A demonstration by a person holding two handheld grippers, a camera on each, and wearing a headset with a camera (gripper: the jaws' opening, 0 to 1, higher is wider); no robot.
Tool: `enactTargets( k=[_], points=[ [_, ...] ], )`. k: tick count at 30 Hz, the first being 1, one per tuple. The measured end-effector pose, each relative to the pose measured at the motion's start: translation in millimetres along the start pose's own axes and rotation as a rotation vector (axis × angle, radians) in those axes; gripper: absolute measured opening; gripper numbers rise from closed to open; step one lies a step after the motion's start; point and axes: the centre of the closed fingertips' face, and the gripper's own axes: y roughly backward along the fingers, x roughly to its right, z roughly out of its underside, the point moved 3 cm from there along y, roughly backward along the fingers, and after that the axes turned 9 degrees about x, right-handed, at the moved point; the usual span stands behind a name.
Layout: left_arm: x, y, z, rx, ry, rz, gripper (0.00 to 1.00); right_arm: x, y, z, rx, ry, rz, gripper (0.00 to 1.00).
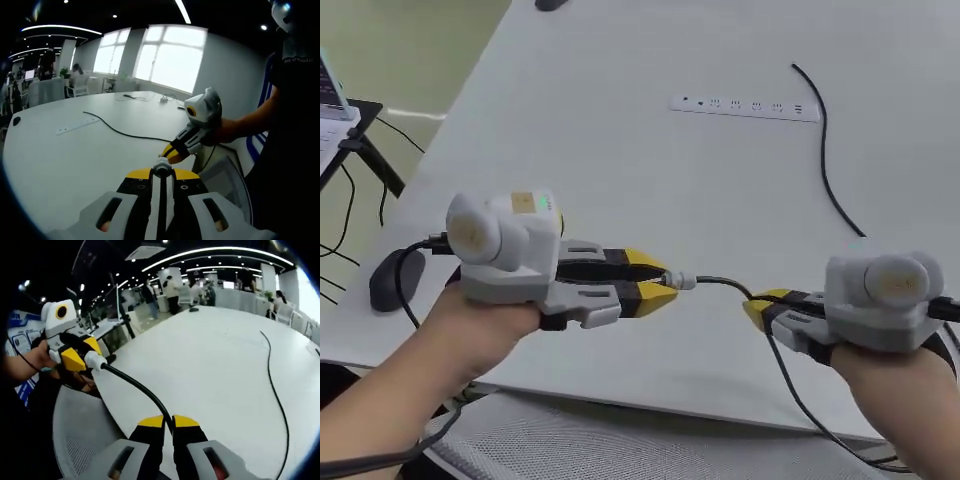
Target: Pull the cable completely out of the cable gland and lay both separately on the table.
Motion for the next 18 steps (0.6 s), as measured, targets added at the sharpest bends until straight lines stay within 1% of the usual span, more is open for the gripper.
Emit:
enactTargets(
  k=[1, 3, 4, 5, 8, 11, 12, 14, 15, 16, 18],
  points=[
    [0.1, 0.0, 0.1, 0.0, 0.0, 0.0, 0.15, 2.1, 0.5, 3.0, -0.008, -0.027, 0.009, 0.0],
    [0.6, 0.0, 0.3, 0.0, 0.0, 0.001, 0.15, 8.5, 1.3, 11.6, -0.024, -0.121, 0.033, 0.0],
    [1.0, 0.0, 0.2, 0.001, 0.001, 0.001, 0.15, 10.4, 1.4, 13.5, -0.022, -0.151, 0.039, 0.0],
    [1.4, 0.1, 0.0, 0.002, 0.0, 0.002, 0.15, 13.9, 1.2, 16.9, -0.022, -0.201, 0.048, 0.0],
    [2.1, 0.2, -0.6, 0.004, -0.002, 0.0, 0.15, 15.0, 1.3, 22.4, -0.03, -0.266, 0.048, 0.0],
    [2.9, -0.2, 0.0, 0.007, 0.0, -0.002, 0.15, 17.3, 0.4, 26.9, -0.039, -0.293, 0.058, 0.0],
    [3.5, -0.5, 0.5, 0.006, 0.0, -0.002, 0.15, 17.3, 0.1, 27.8, -0.041, -0.312, 0.061, 0.0],
    [4.6, -1.0, 1.4, 0.003, -0.002, 0.0, 0.15, 17.5, -0.1, 27.4, -0.037, -0.326, 0.063, 0.0],
    [4.5, -1.0, 1.7, 0.0, -0.005, 0.0, 0.15, 17.3, 0.3, 26.7, -0.034, -0.32, 0.064, 0.0],
    [4.6, -0.9, 1.8, -0.001, -0.005, -0.001, 0.15, 17.8, 0.5, 25.7, -0.028, -0.29, 0.068, 0.01],
    [4.7, -0.7, 1.6, -0.002, -0.006, -0.001, 0.15, 17.9, 0.7, 25.0, -0.023, -0.254, 0.065, 0.01]
  ],
)
